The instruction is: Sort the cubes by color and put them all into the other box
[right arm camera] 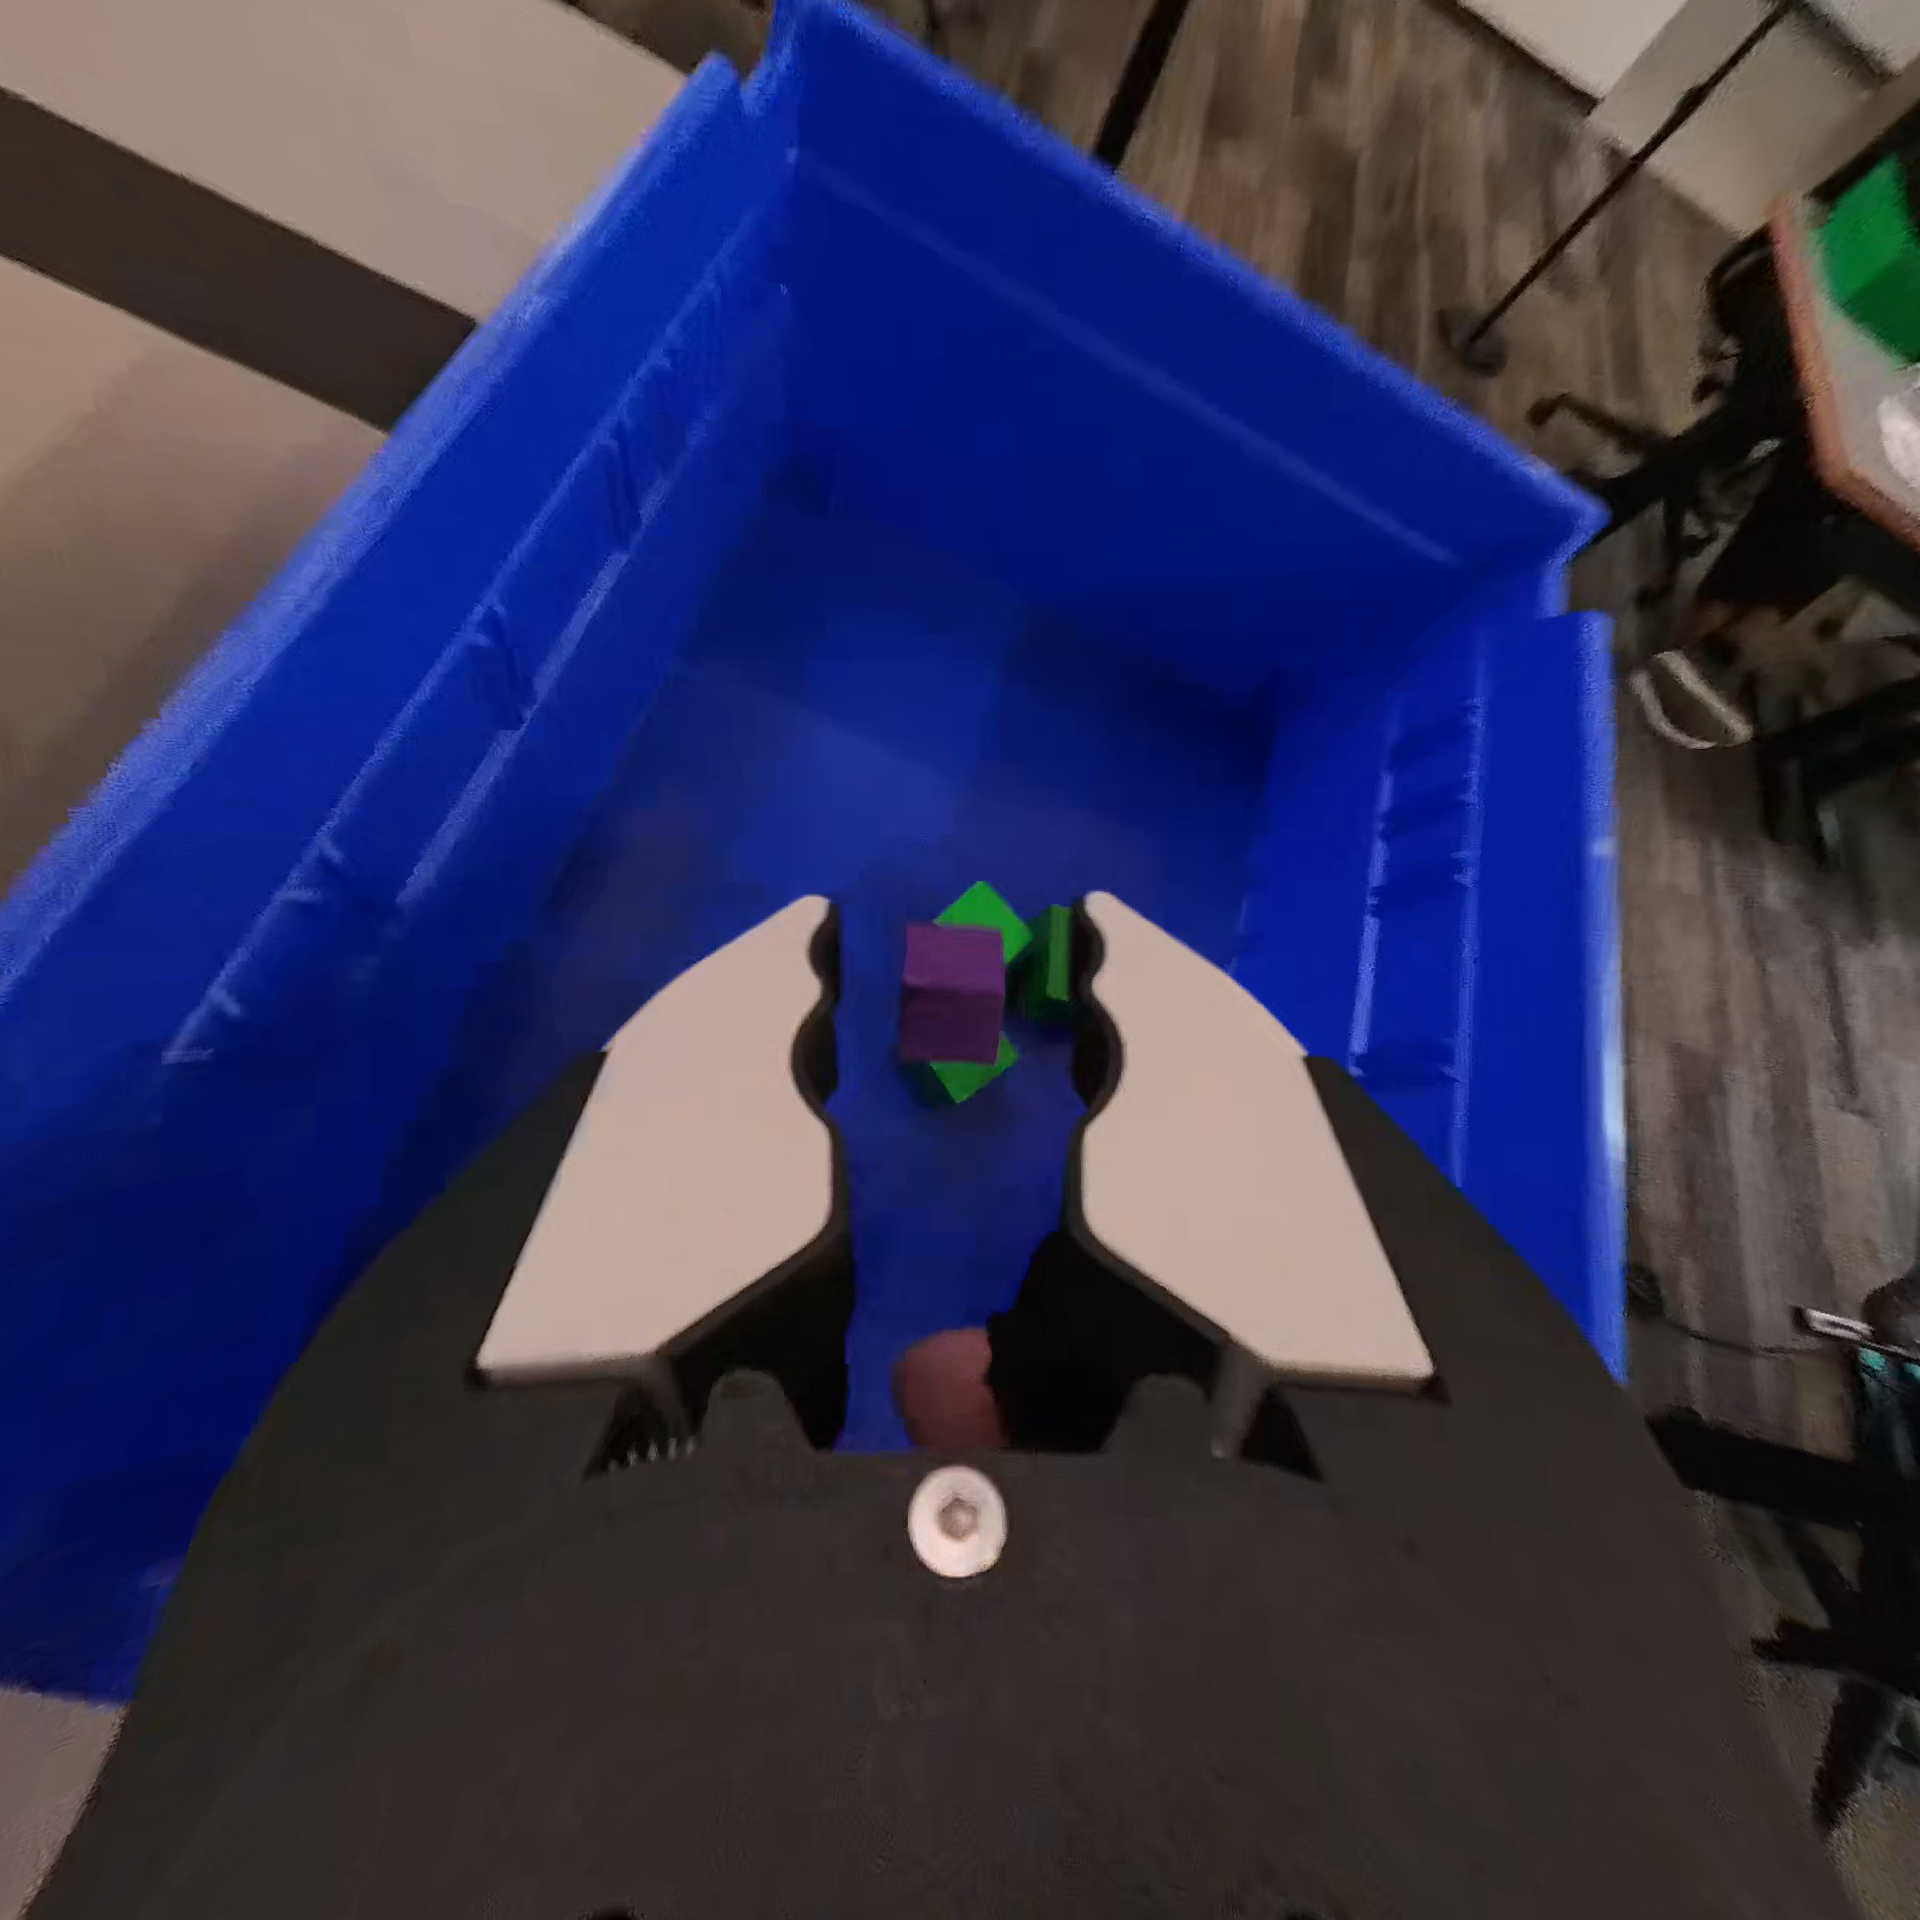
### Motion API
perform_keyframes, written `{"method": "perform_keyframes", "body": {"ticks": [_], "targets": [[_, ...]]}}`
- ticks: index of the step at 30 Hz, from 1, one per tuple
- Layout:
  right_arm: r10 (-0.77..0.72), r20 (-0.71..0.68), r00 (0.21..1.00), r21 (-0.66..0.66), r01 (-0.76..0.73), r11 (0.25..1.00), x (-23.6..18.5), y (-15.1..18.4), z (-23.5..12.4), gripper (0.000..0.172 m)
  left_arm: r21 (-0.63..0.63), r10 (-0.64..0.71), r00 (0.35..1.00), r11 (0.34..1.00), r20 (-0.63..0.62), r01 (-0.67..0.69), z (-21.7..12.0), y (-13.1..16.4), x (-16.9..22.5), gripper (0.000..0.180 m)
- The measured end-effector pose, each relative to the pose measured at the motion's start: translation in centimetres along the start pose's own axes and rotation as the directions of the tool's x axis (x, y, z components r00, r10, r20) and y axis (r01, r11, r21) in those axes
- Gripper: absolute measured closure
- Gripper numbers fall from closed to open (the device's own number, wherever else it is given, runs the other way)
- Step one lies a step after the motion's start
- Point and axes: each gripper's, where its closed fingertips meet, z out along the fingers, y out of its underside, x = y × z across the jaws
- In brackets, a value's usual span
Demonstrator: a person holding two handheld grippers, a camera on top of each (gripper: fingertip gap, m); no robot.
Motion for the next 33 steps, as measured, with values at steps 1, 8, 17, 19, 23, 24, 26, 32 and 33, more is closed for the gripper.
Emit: {"method": "perform_keyframes", "body": {"ticks": [1,8,17,19,23,24,26,32,33], "targets": [[0.011,0.035,0.999,-0.008,-0.011,1.000,-0.3,0.2,0.5,0.121,-0.006,0.008,1.000,1.000,0.017,-0.007,-0.1,-0.1,-0.5,0.180],[0.077,-0.003,0.997,0.117,-0.076,0.990,-0.2,-1.6,-1.7,0.131,-0.072,0.116,0.957,0.992,0.264,-0.100,-1.7,-1.7,-6.5,0.168],[-0.004,0.024,1.000,0.206,-0.001,0.979,-5.3,-2.8,-5.1,0.140,-0.406,0.425,0.655,0.893,0.625,-0.193,-4.9,-5.3,-19.8,0.145],[-0.022,0.039,0.999,0.208,0.013,0.978,-6.4,-2.8,-5.4,0.139,-0.545,0.562,0.558,0.809,0.610,-0.220,-4.9,-5.7,-22.5,0.145],[-0.029,0.044,0.999,0.231,0.018,0.973,-7.1,-3.2,-6.1,0.143,-0.718,0.727,0.458,0.654,0.511,-0.237,-4.8,-6.4,-26.9,0.138],[-0.034,0.039,0.999,0.241,0.024,0.970,-7.0,-3.3,-6.4,0.143,-0.742,0.740,0.458,0.632,0.493,-0.224,-4.9,-6.6,-27.9,0.138],[-0.045,0.031,0.999,0.240,0.036,0.970,-6.8,-3.3,-6.7,0.142,-0.782,0.749,0.485,0.594,0.452,-0.188,-5.0,-6.6,-29.5,0.136],[-0.049,0.024,0.999,0.227,0.042,0.973,-6.2,-3.0,-6.9,0.141,-0.903,0.788,0.525,0.422,0.323,-0.078,-5.8,-5.6,-32.9,0.136],[-0.055,0.022,0.998,0.226,0.048,0.973,-6.2,-3.0,-6.9,0.142,-0.916,0.788,0.535,0.397,0.306,-0.061,-5.8,-5.3,-33.3,0.137]]}}
